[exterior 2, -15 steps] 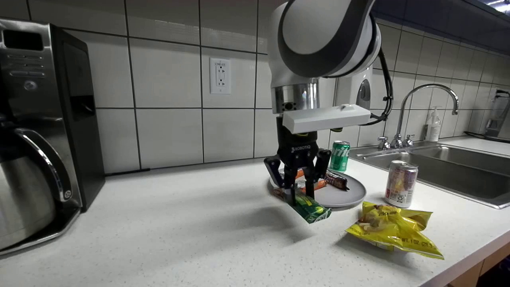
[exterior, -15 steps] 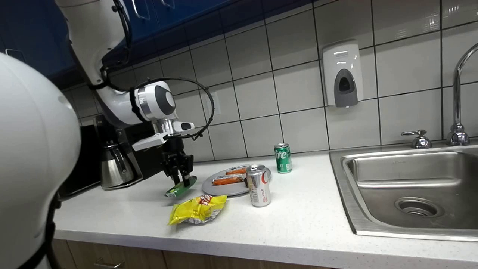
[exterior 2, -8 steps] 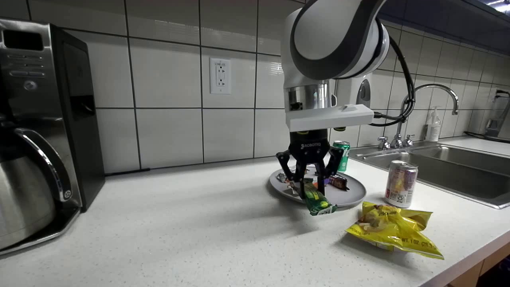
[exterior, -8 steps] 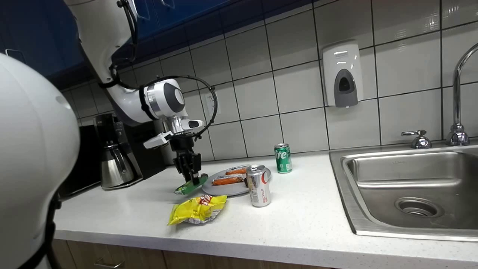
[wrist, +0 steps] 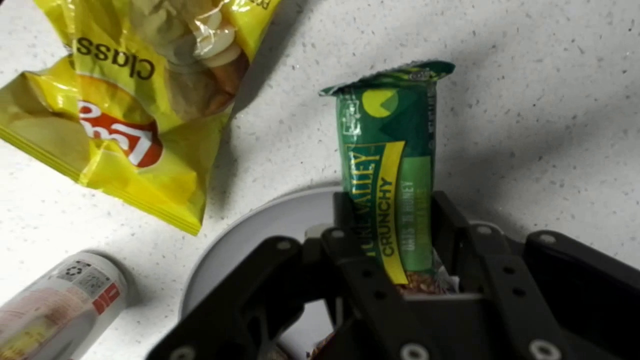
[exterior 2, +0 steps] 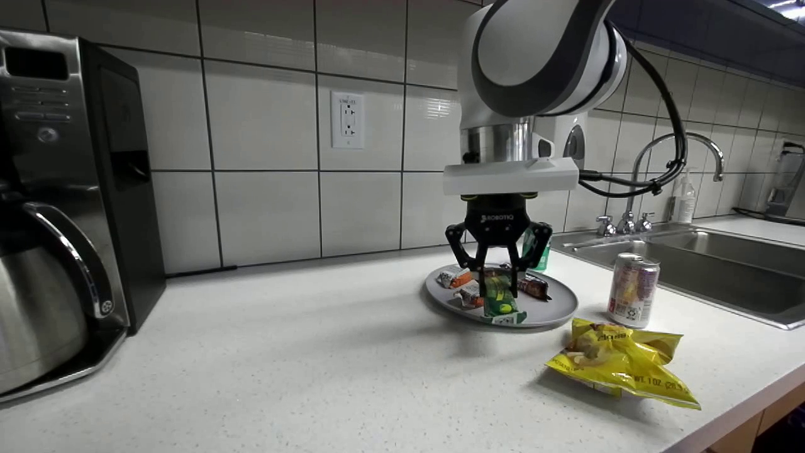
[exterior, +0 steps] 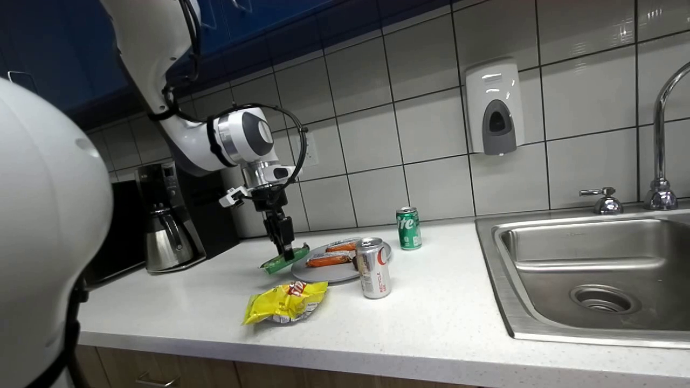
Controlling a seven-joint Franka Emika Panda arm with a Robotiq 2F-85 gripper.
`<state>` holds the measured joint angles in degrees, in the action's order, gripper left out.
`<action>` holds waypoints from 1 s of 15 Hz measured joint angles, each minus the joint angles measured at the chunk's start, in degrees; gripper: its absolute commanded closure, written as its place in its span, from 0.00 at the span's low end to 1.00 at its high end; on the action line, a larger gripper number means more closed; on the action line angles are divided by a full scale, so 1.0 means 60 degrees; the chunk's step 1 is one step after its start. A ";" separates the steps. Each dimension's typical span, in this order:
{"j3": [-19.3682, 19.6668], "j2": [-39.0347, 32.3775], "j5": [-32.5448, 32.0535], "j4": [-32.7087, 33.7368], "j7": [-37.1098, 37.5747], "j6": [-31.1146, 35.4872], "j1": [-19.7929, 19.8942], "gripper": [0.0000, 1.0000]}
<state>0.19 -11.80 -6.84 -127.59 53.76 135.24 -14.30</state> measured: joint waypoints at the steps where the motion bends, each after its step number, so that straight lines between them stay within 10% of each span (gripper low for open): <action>1: 0.0028 0.0048 -0.0057 -0.0035 0.0299 0.0000 0.0008 0.84; 15: 0.0337 0.0401 -0.1116 -0.0866 0.2993 0.0815 0.0627 0.84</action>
<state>2.21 -9.39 -13.53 -132.78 71.72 140.13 -10.54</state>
